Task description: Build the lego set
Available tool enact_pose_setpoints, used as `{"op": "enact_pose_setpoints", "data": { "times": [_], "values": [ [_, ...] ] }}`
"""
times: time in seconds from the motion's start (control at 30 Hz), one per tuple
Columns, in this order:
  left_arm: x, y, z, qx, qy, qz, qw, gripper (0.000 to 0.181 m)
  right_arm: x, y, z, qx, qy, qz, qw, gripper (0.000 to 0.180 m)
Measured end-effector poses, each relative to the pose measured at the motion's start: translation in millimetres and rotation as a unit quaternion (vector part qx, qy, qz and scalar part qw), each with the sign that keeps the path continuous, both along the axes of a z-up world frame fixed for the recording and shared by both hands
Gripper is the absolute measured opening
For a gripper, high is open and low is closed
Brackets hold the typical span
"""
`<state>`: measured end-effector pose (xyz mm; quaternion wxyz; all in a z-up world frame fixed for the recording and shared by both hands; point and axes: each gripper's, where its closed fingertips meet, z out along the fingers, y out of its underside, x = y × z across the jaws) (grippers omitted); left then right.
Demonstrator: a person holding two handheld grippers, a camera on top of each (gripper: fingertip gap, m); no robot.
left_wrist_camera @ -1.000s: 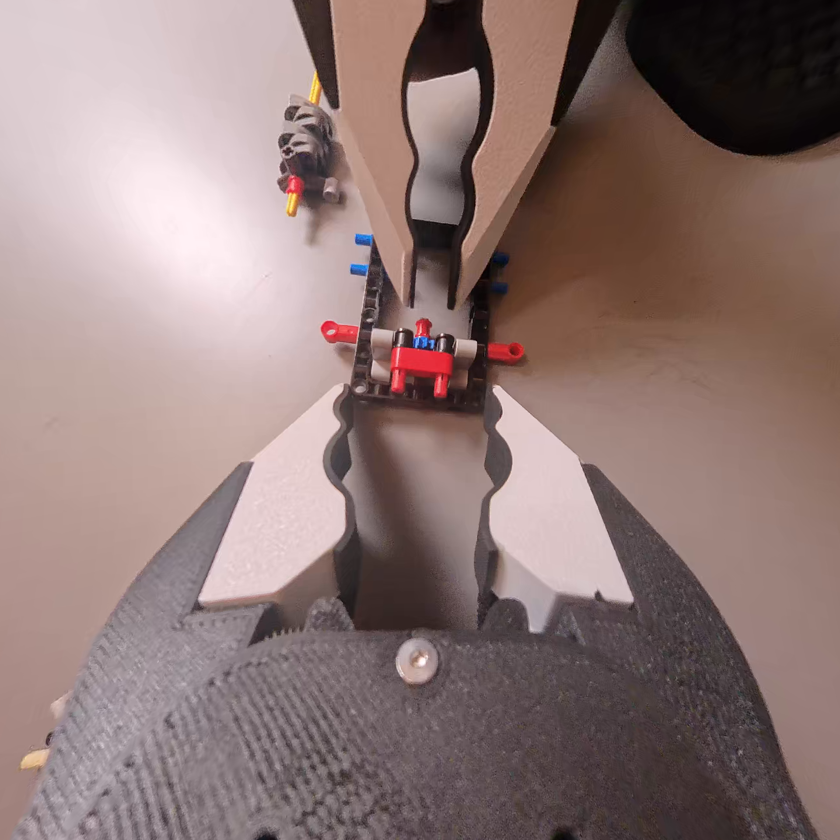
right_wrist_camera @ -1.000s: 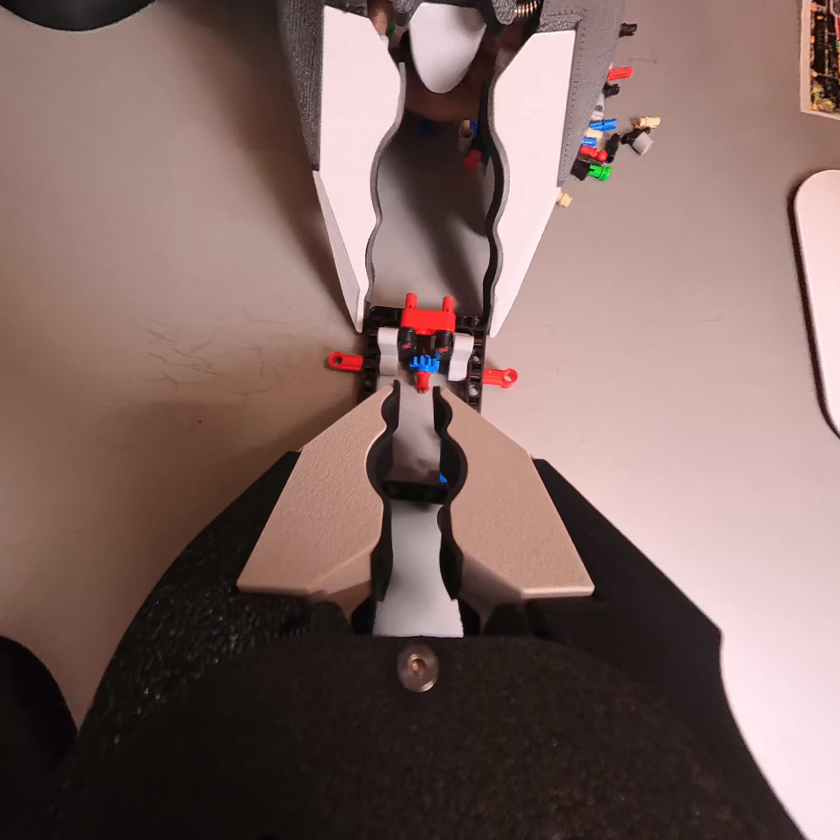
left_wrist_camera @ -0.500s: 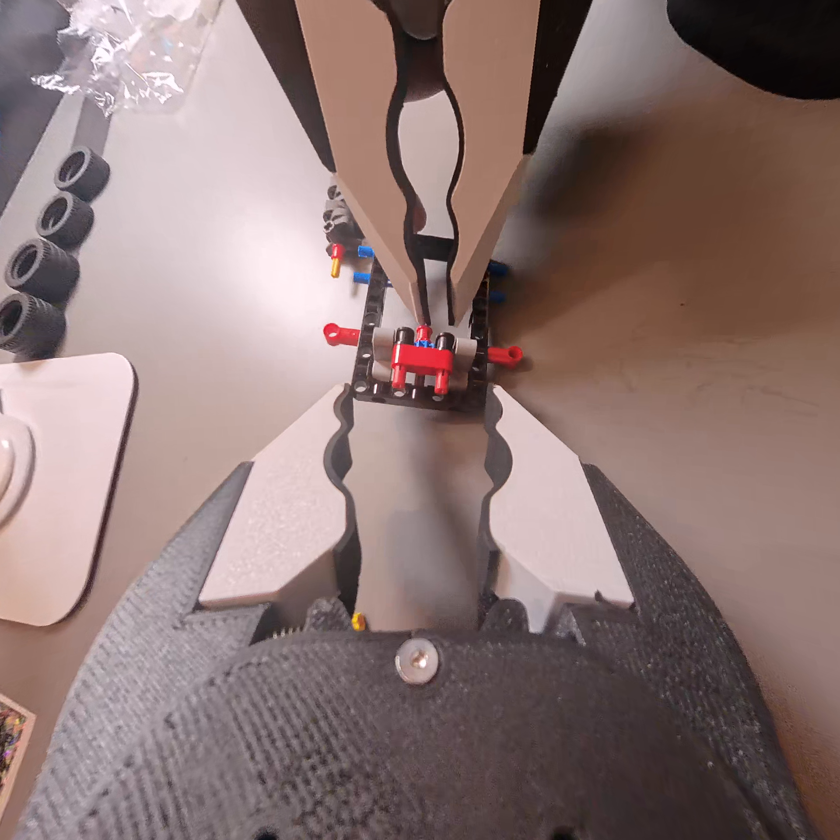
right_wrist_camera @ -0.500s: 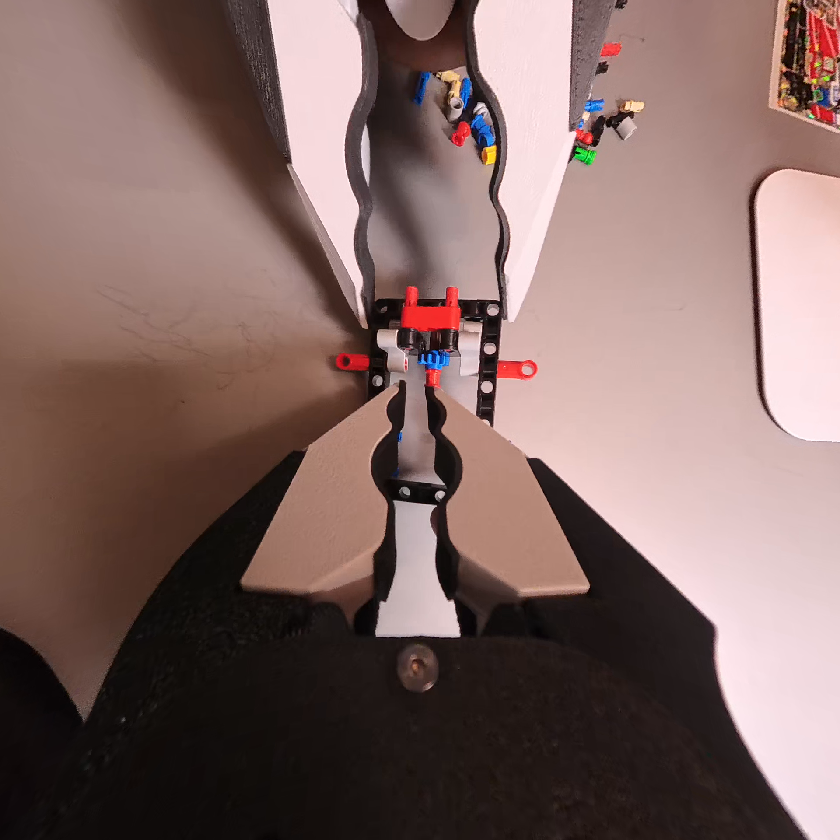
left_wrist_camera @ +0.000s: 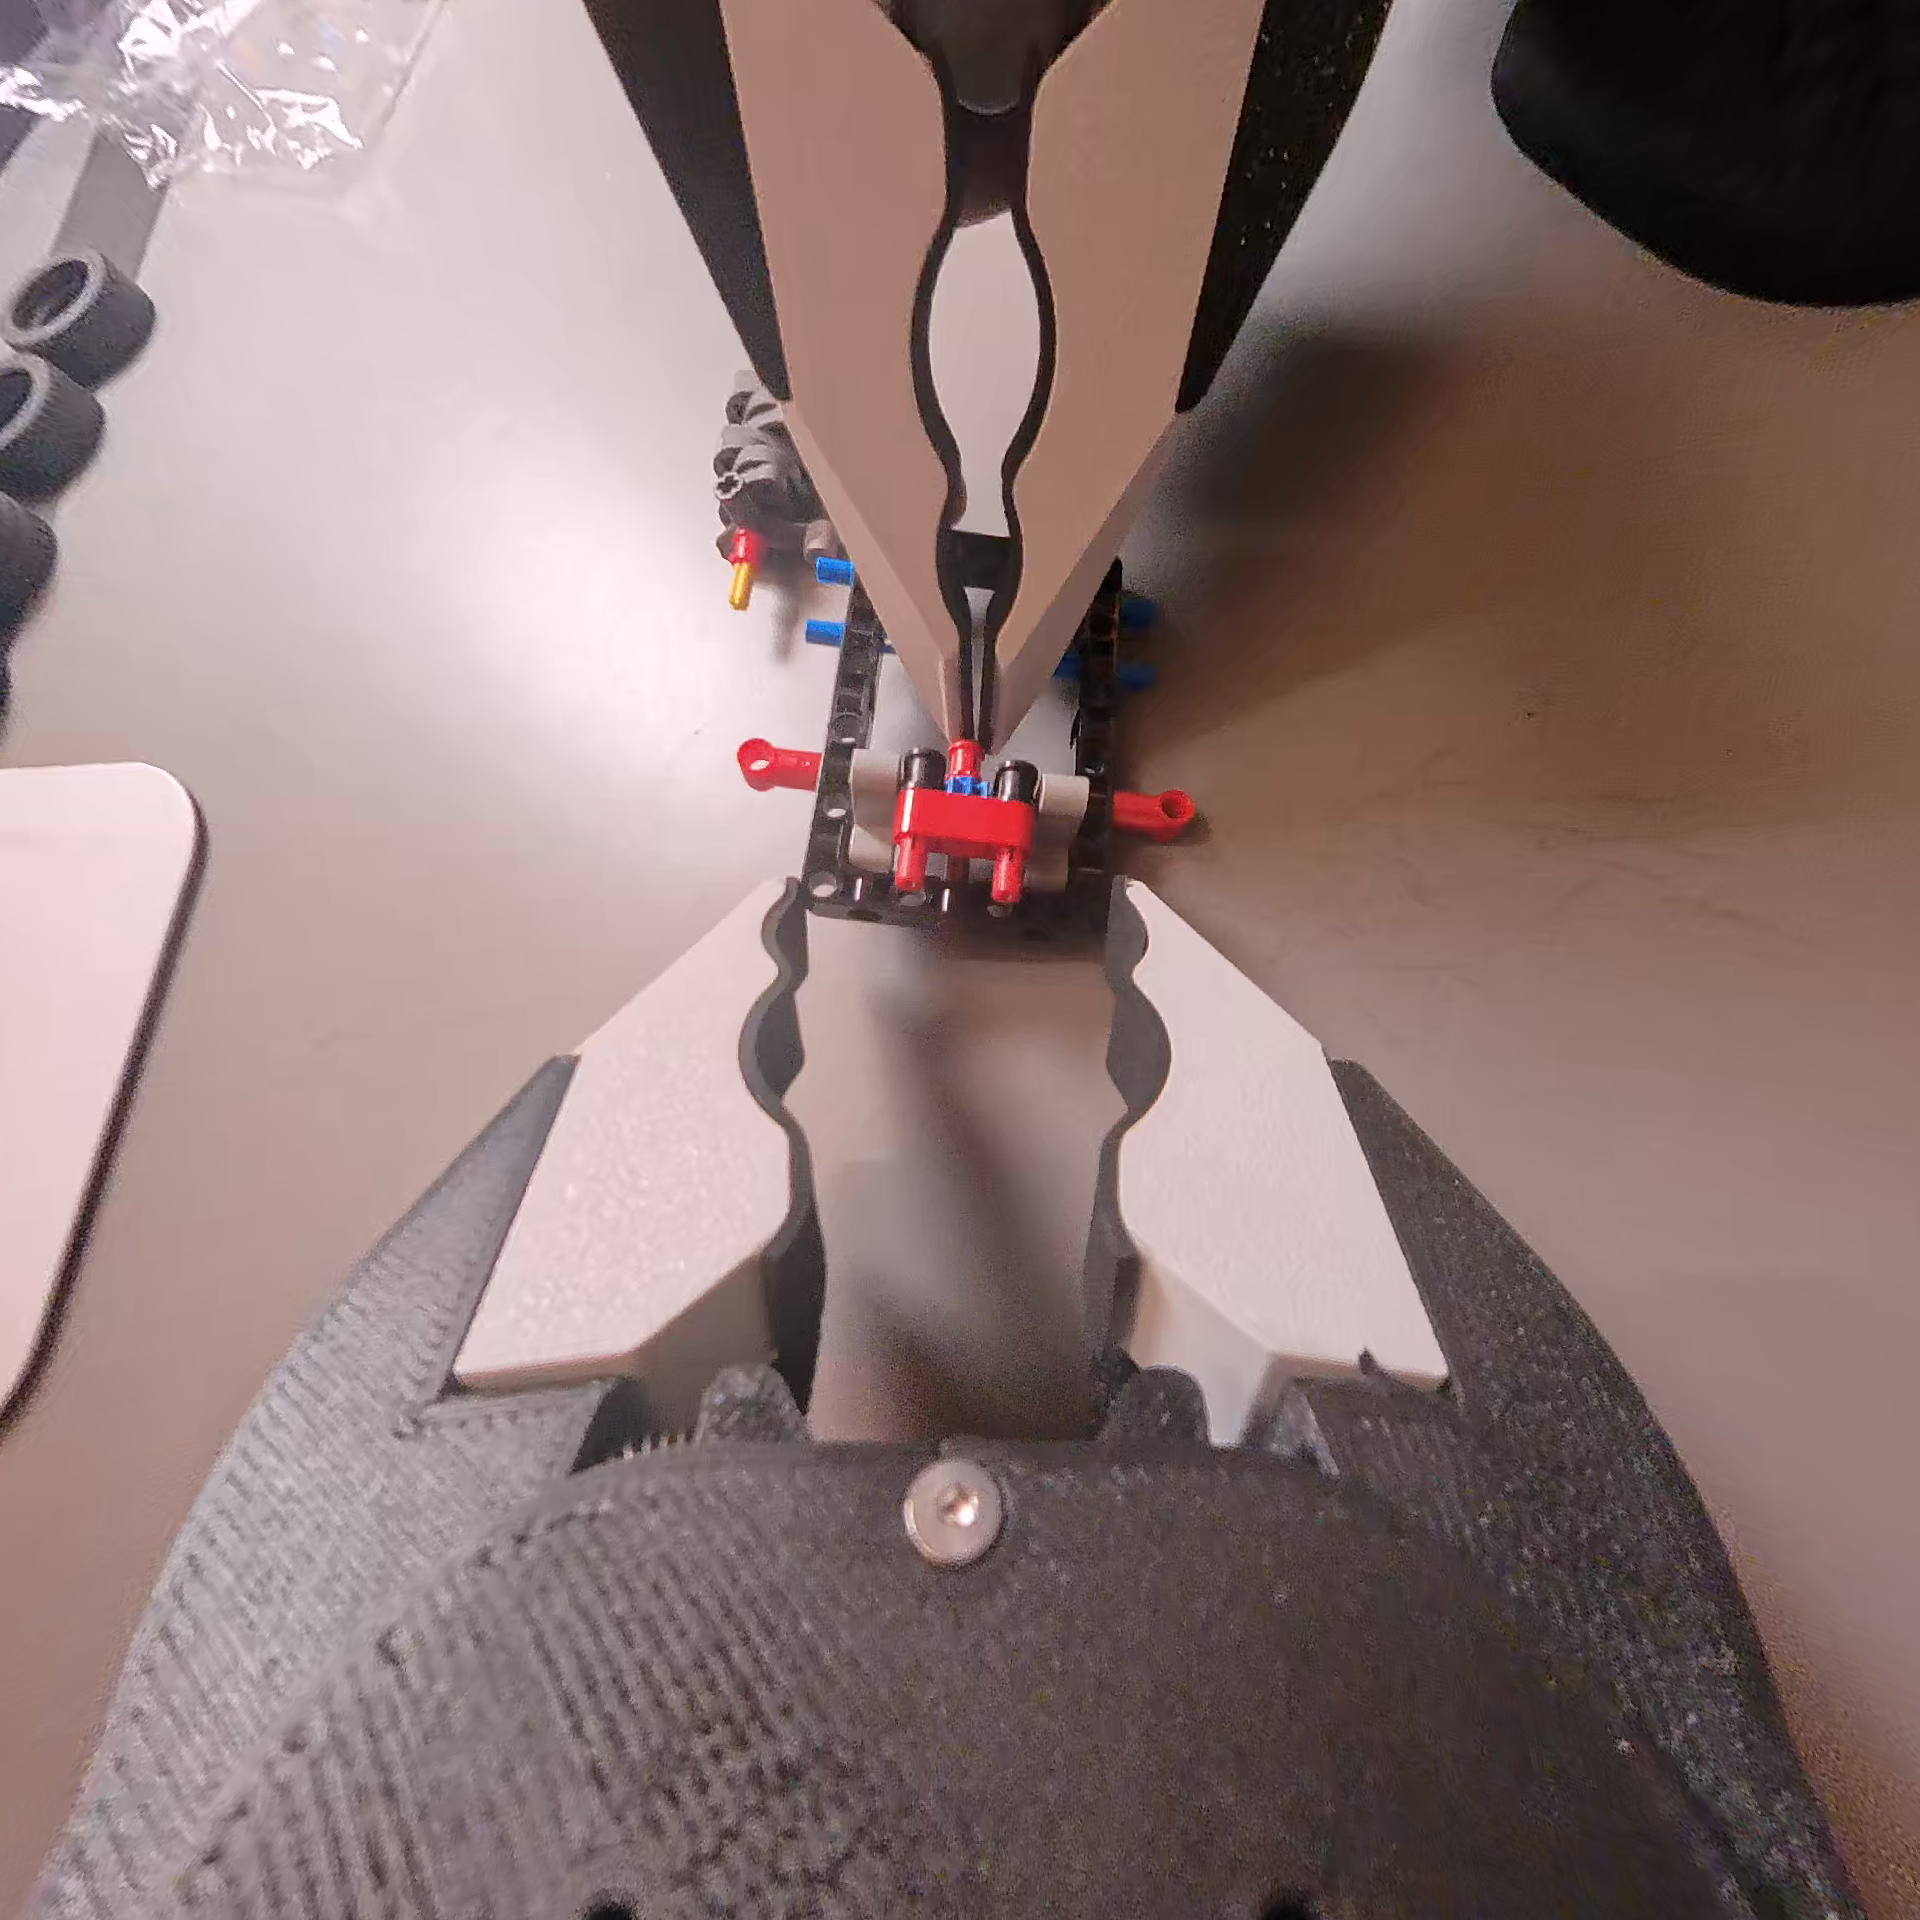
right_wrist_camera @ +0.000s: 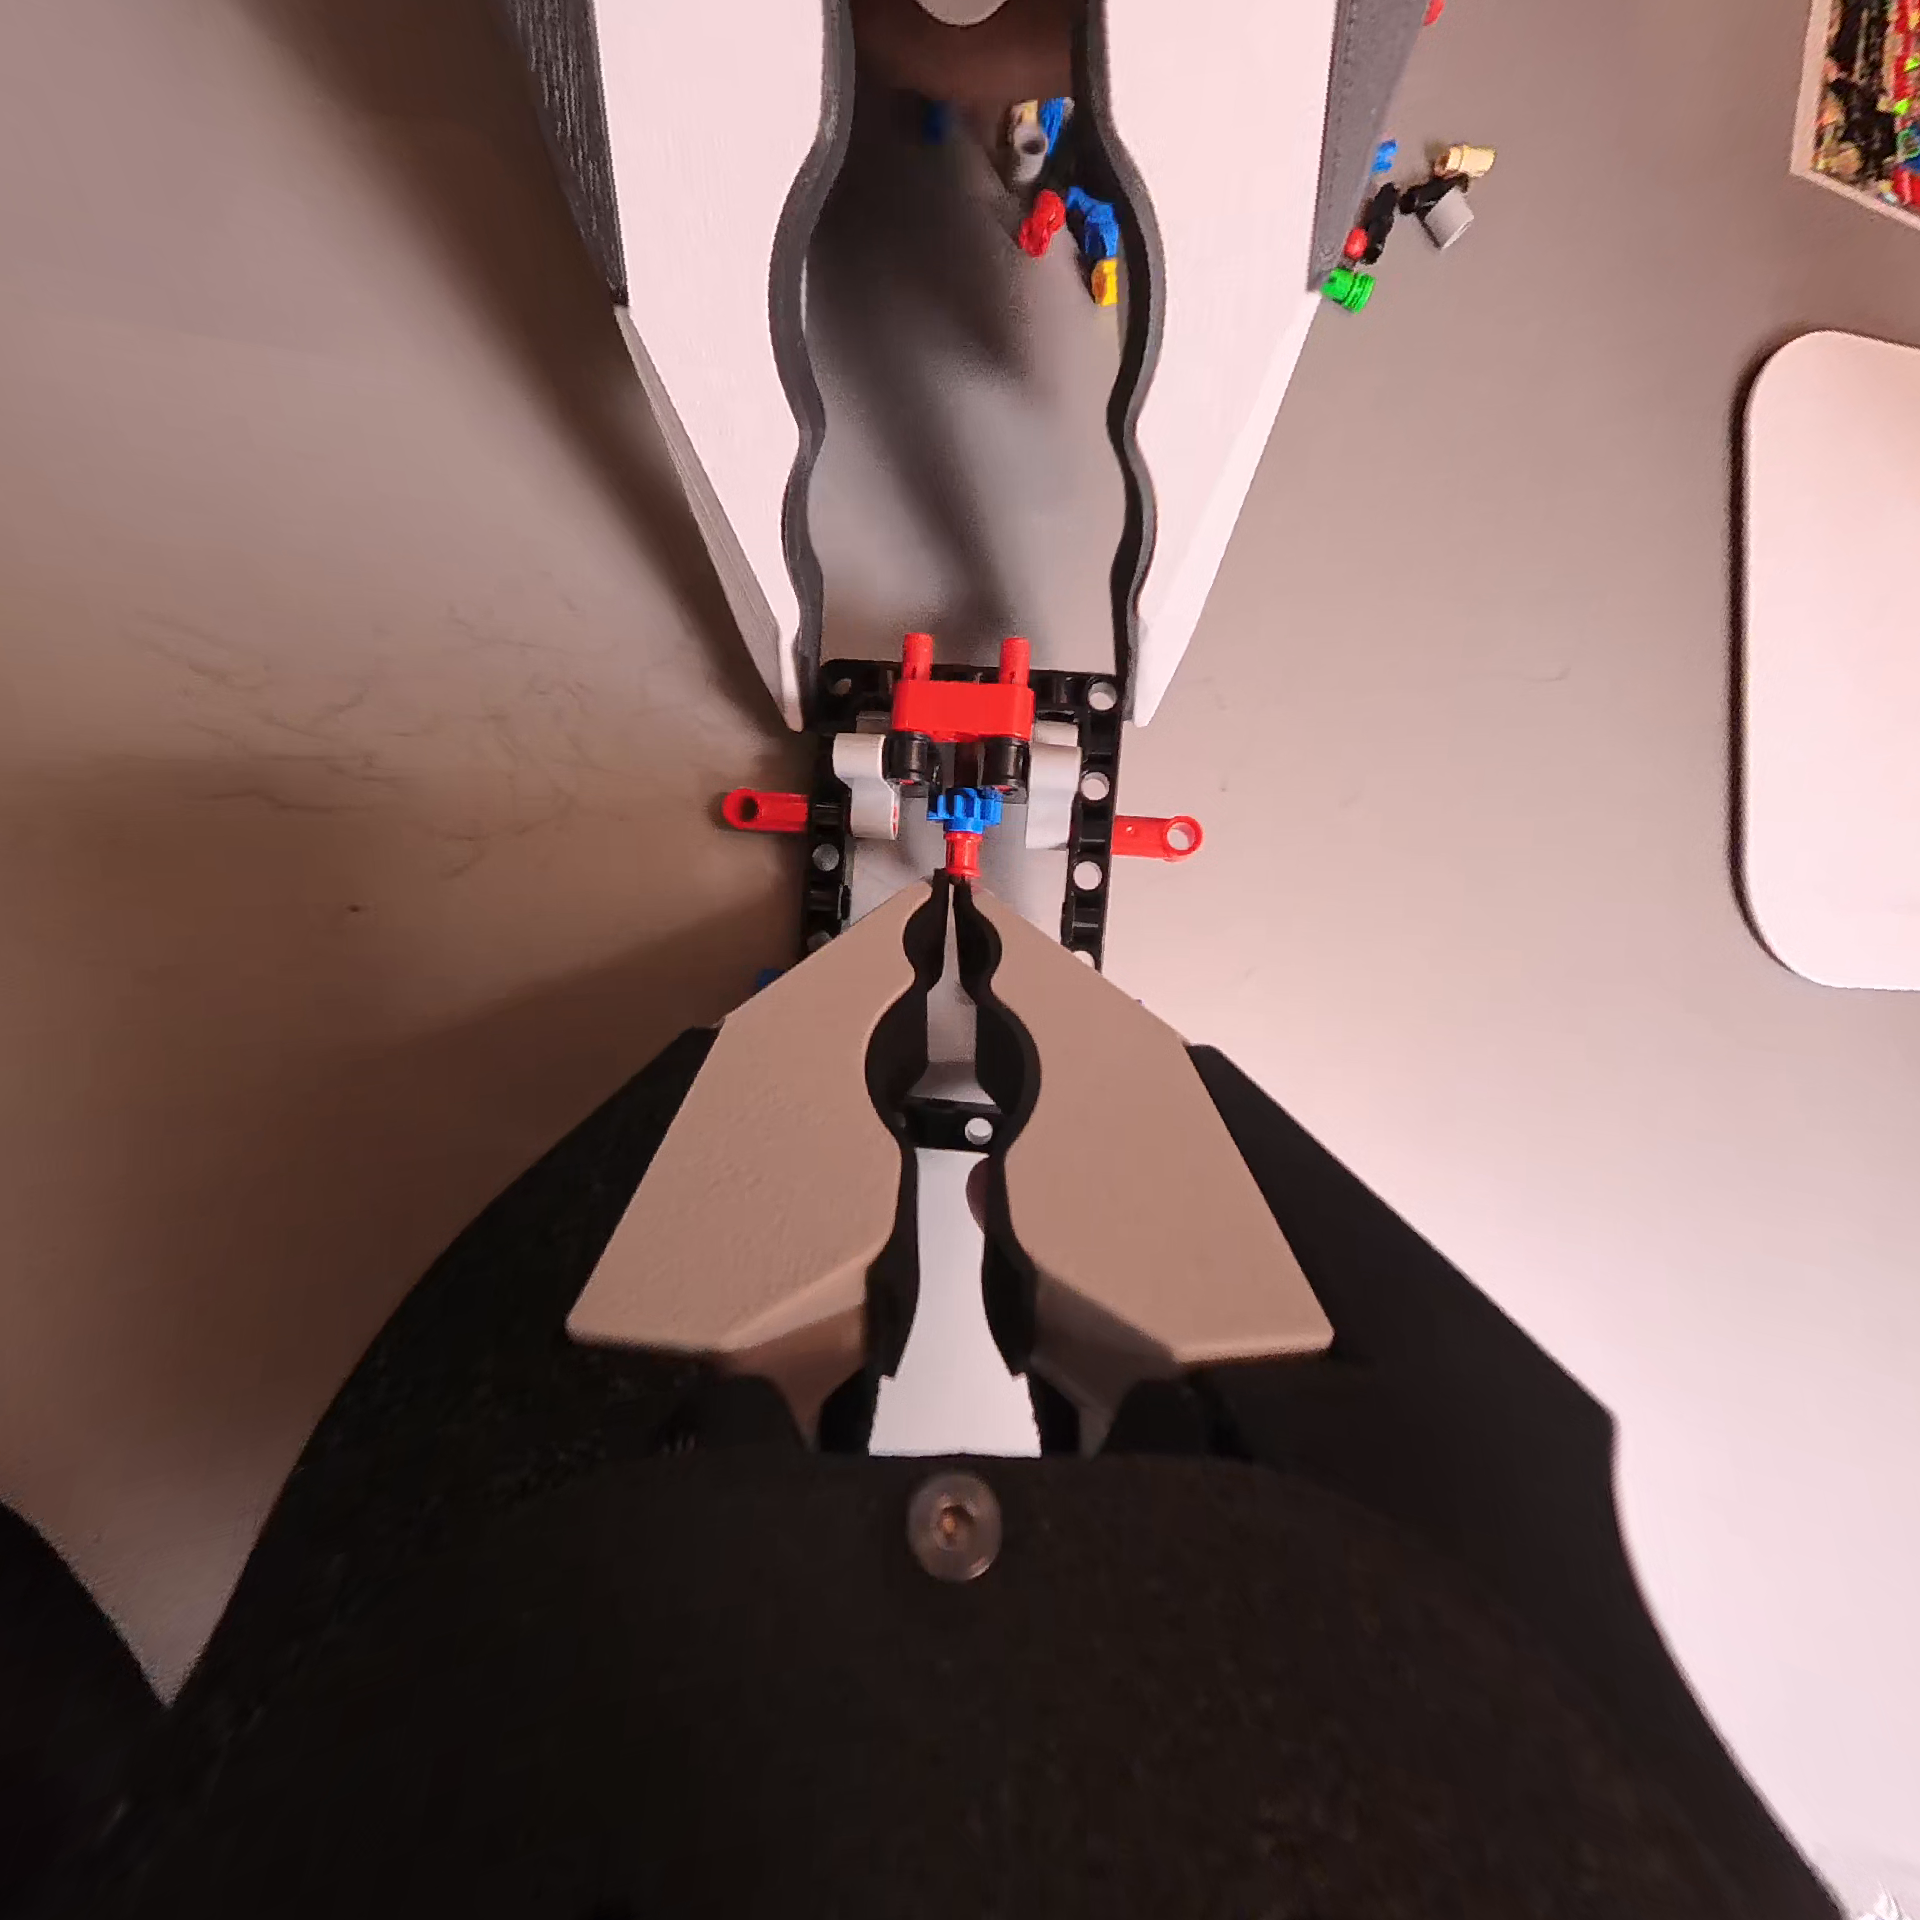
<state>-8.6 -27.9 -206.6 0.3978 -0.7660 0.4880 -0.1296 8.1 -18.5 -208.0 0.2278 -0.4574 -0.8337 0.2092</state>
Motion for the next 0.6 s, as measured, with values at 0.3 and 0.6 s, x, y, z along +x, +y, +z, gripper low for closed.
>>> {"op": "enact_pose_setpoints", "data": {
  "times": [0.3, 0.6],
  "values": [
    [2.7, -1.4, -3.0, -0.025, -0.016, 0.0, 1.0, 0.057, 2.6, -2.6, -2.5, 0.01, -0.011, 0.023, 1.0, 0.0],
    [3.2, -0.9, -1.8, -0.009, -0.013, 0.001, 1.0, 0.057, 3.5, -3.0, -1.4, -0.007, -0.001, 0.029, 1.0, 0.0]
  ]
}}
